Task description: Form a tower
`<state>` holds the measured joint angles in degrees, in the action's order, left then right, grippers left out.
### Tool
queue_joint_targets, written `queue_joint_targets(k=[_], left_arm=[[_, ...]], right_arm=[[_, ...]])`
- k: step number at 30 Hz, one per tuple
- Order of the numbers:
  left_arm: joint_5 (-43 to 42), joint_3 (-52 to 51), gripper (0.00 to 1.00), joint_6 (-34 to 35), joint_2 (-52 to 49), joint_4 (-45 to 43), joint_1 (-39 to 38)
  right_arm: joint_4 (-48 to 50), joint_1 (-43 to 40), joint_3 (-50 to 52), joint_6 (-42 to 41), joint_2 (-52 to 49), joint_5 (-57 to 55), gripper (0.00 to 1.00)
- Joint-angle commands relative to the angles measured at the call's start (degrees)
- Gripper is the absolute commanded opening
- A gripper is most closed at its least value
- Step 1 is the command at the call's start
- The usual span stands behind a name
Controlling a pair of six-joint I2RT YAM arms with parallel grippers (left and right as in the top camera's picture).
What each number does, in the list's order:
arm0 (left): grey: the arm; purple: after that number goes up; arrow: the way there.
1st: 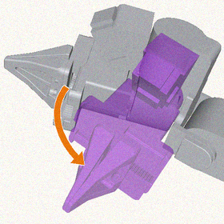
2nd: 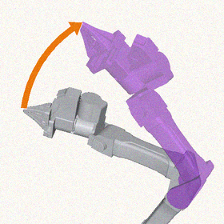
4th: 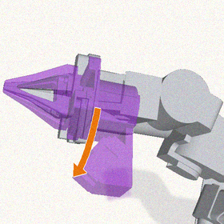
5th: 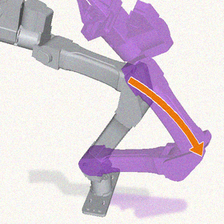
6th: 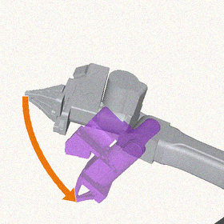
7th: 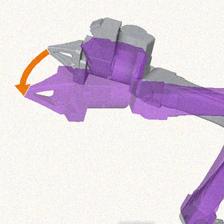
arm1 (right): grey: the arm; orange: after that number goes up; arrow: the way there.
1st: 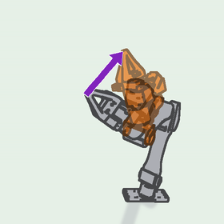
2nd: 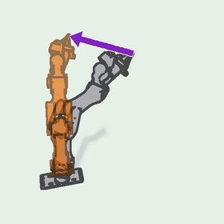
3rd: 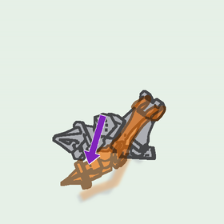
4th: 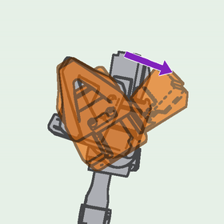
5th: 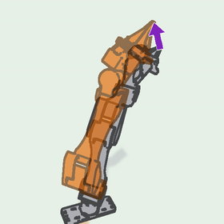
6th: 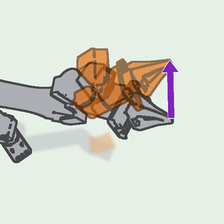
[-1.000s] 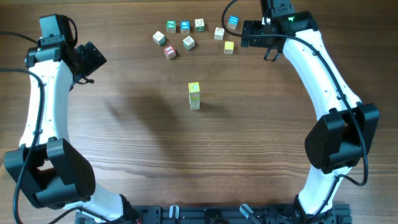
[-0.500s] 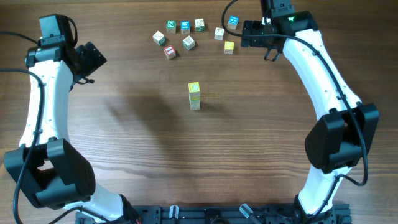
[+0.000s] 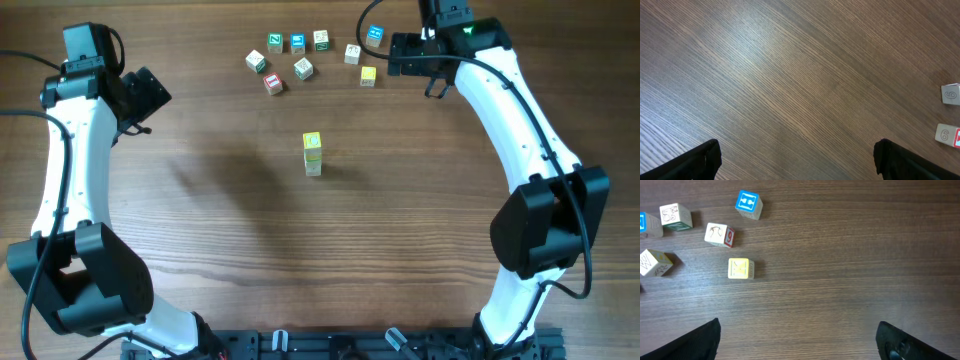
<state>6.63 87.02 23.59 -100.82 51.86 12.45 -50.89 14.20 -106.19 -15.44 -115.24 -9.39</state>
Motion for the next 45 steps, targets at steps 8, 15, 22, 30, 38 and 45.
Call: queue_joint_targets(k=[8, 15, 22, 30, 38, 45], left_arm=[[0.5, 0.7, 1.00, -0.7, 1.1, -0.1, 0.2], [0.5, 0.7, 1.00, -0.7, 1.1, -0.1, 0.2], [0.5, 0.7, 1.00, -0.6, 1.1, -0.1, 0.2], [0.5, 0.7, 1.00, -0.7, 1.1, -0.1, 0.2], [0.5, 0.7, 1.00, -0.6, 1.1, -0.1, 0.2], [0.5, 0.7, 1.00, -0.6, 1.1, -0.1, 0.2]], right_arm=[[-5.4, -0.2, 0.6, 9.0, 1.9, -0.6, 1.00], [-9.7, -1.6, 0.6, 13.1, 8.8, 6.5, 1.00], [-15.6, -2.2, 0.6, 13.9, 28.7, 5.0, 1.00], [-8.3, -2.2, 23.5, 11.8, 54.9, 3.9, 1.00], [19.0, -2.2, 63.9, 10.7, 66.6, 10.8, 1.00], [36.7, -2.2, 80.3, 11.2, 68.3, 14.4, 1.00]])
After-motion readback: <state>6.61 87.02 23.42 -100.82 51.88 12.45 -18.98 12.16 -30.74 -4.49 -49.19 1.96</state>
